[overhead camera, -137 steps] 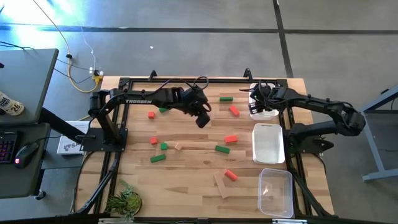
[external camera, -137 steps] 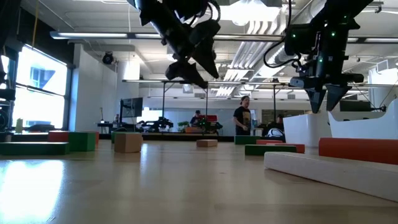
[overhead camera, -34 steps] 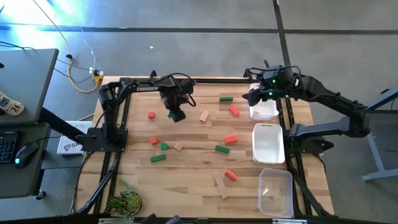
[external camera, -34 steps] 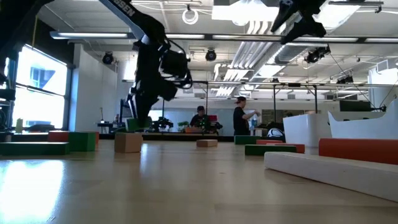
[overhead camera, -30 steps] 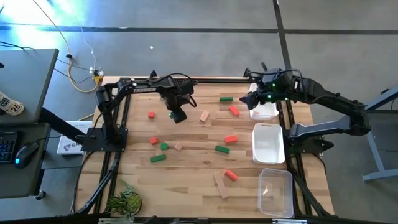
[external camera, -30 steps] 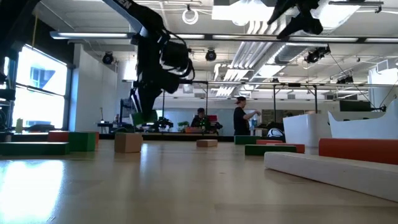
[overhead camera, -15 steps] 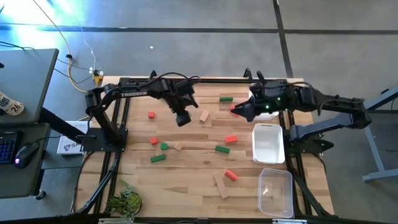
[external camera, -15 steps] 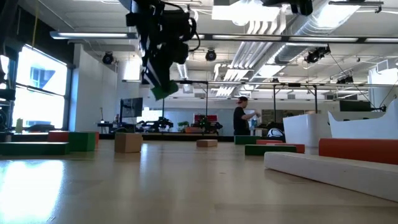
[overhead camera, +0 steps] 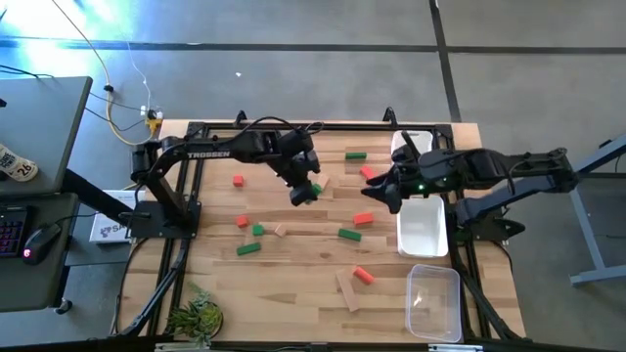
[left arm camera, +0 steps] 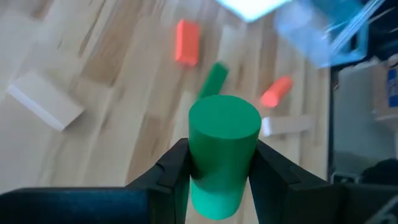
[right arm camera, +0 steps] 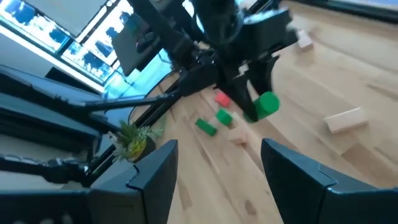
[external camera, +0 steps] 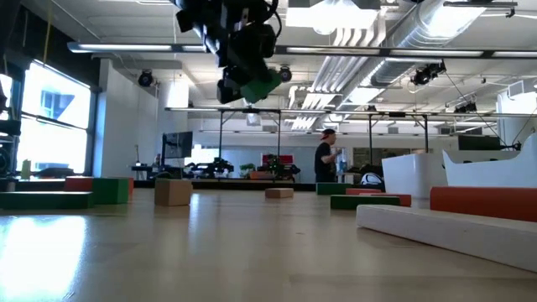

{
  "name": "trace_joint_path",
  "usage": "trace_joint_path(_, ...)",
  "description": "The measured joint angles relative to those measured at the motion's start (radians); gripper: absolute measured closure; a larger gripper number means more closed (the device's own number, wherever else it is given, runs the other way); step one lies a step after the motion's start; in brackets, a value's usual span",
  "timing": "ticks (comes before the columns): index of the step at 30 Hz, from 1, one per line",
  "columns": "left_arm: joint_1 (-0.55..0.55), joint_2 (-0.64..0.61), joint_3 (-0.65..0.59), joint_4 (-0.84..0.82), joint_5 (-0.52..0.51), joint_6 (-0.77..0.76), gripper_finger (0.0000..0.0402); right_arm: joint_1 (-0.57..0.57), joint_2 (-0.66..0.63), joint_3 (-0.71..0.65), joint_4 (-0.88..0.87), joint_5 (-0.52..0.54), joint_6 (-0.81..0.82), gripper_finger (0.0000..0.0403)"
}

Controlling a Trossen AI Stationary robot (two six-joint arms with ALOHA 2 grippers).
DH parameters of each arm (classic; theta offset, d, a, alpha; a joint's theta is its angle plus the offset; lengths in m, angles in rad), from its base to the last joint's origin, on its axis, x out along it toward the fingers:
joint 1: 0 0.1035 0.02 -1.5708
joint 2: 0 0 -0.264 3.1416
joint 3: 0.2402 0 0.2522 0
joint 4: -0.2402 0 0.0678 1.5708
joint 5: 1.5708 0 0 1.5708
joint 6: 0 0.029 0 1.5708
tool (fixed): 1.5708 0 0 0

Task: Sort & place blocks by color
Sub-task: Put the green block into the transparent bin

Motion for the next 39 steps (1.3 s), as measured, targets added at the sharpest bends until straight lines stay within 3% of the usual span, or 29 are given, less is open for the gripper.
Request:
trace_joint_path(12,-0.047,0.000,0.000,0.230,0.052,-0.213,0.0299,0.095,0.022,0.000,-0.004,-0.023,0.038,0.0185)
trace_joint_path(25,-0.106,0.000,0.000,0.373,0.047,-0.319,0.0297,0.172,0.020,0.000,-0.003,-0.045,0.069,0.0185)
trace_joint_path(39,-0.179,0.000,0.000,0.692,0.044,-0.436,0.0296,0.238,-0.041,0.000,0.047,0.010,0.054,0.0185)
